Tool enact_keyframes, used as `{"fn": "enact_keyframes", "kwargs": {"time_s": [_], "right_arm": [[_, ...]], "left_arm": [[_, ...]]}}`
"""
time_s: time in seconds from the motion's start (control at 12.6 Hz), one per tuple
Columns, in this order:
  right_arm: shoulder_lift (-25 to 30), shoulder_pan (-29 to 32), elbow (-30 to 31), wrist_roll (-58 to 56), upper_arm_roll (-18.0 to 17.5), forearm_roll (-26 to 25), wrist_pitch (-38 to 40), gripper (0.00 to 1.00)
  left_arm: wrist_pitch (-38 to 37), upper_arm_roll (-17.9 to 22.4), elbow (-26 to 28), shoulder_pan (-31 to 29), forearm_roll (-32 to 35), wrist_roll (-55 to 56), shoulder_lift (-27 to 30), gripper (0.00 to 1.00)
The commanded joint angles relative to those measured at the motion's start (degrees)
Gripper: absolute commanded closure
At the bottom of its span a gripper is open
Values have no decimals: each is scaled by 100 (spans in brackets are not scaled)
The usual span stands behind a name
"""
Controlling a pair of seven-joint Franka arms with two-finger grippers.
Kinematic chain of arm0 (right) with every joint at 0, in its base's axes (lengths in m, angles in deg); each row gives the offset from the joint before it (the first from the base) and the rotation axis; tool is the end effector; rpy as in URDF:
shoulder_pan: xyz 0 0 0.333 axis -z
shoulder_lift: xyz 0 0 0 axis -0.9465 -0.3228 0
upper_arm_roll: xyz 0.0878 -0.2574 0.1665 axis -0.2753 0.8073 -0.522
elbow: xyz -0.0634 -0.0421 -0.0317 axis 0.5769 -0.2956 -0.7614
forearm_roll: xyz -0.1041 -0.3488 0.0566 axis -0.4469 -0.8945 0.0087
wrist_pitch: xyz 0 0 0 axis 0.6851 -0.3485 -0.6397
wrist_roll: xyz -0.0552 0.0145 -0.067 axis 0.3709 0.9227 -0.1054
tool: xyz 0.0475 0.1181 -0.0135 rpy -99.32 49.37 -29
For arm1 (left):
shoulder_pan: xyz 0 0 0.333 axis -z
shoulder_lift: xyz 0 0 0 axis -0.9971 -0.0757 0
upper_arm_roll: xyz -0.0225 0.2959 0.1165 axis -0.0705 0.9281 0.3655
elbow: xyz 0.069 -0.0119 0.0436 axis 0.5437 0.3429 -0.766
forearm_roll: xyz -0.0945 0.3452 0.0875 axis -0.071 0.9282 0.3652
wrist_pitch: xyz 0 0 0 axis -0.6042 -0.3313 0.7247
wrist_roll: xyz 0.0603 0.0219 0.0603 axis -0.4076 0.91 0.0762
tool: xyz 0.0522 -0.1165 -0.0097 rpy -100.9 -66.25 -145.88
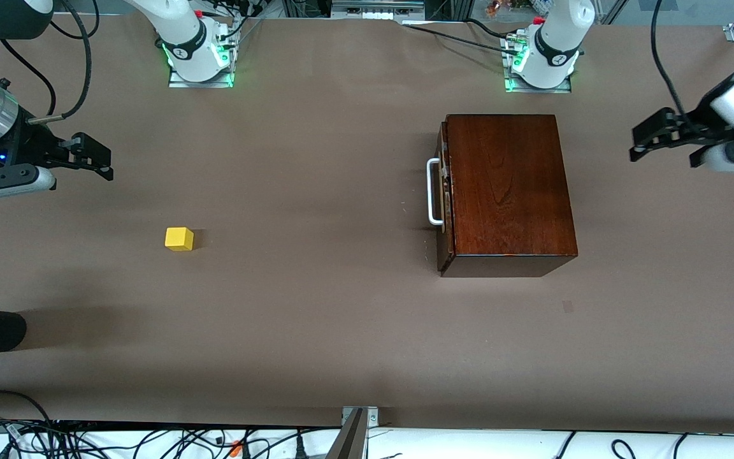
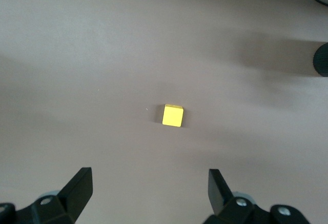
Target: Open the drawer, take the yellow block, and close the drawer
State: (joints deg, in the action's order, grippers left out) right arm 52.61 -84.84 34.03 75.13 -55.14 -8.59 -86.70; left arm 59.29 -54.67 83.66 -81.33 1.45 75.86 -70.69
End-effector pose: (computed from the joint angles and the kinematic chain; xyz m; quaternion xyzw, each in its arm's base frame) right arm 0.5644 0.0619 0.5807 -0.9956 -0.0935 -0.0102 0.0035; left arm 0.5310 -0.0403 0.6282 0.9995 0.0177 -0.0090 0.0235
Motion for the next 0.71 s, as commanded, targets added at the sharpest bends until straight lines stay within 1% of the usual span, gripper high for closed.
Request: {"fn": "enact_keyframes", "kwargs": {"time_s": [0.0,0.16,0.24,0.63], "right_arm": [[-50,-13,-147,-47,10,-96,121,0],[-50,-4,-147,-56,19,-96,121,0],[-50,-4,-147,-56,19,-96,121,0],[-50,-4,-138,-55,27,-96,121,0]], "left_arm": [[469,-89,1067,-178,-27,265,608,0],[671,-167,1322,-353,-18,257,652,0],[672,-307,1323,-493,147,248,643,0],[426,-318,1244,-512,228,-16,643,0]]}}
